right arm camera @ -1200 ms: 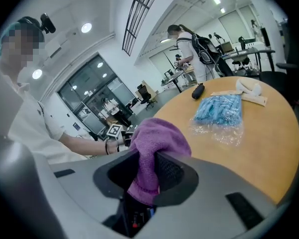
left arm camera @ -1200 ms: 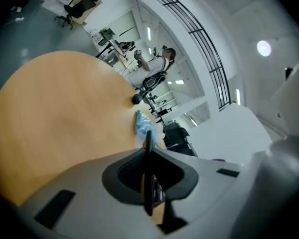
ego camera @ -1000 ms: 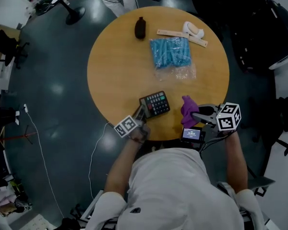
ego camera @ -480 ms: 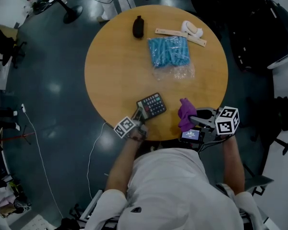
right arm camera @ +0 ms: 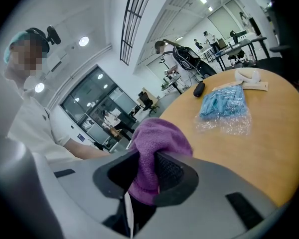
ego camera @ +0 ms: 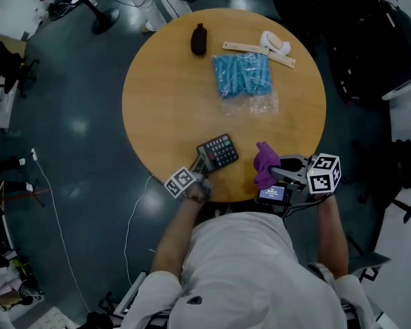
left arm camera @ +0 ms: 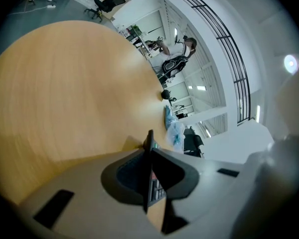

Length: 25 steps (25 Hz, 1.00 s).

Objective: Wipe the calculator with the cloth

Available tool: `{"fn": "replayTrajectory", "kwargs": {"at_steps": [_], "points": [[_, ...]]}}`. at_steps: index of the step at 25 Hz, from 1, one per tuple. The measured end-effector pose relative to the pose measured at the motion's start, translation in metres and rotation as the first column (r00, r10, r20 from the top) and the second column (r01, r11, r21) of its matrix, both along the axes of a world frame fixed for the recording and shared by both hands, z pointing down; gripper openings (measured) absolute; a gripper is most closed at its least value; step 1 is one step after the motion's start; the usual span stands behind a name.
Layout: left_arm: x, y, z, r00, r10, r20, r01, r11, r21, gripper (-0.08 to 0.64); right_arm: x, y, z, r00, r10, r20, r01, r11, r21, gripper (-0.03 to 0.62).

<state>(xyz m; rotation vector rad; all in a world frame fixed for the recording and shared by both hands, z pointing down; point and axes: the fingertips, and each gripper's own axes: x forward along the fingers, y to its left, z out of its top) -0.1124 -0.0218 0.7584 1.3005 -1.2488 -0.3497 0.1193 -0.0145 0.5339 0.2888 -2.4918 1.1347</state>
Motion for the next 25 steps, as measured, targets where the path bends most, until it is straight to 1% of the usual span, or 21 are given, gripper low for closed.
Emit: {"fn": "replayTrajectory", "kwargs": {"at_steps": [3, 11, 17, 21, 23, 25], "points": [[0.002, -0.002, -0.003, 1.0, -0.006, -0.017, 0.006, 1.0, -0.001, 0.052, -0.001, 0.001, -0.001, 1.0, 0.001, 0.008, -0.001, 1.0, -0.002, 0.1], [-0.009, -0.001, -0.007, 0.999, -0.023, 0.029, 0.024, 0.999, -0.029, 0.054, -0.004, 0.001, -0.005, 1.0, 0.001, 0.023, -0.001, 1.0, 0.01, 0.1], [-0.019, 0.002, -0.013, 0.989, 0.024, 0.149, -0.017, 0.998, -0.053, 0.068, -0.005, 0.001, -0.008, 0.999, 0.008, 0.038, -0.009, 1.0, 0.02, 0.1], [-0.026, -0.001, -0.021, 0.969, 0.054, 0.242, -0.041, 0.997, -0.06, 0.07, -0.005, 0.0, -0.007, 0.999, 0.012, 0.042, -0.013, 1.0, 0.027, 0.1], [-0.031, -0.001, -0.023, 0.963, 0.051, 0.263, -0.036, 0.997, -0.062, 0.07, -0.005, 0.0, -0.006, 0.999, 0.017, 0.044, -0.018, 0.999, 0.028, 0.1], [-0.038, 0.002, -0.026, 0.963, 0.029, 0.268, -0.014, 0.998, -0.061, 0.069, -0.006, -0.001, -0.006, 0.999, 0.025, 0.046, -0.026, 0.999, 0.028, 0.1]]}}
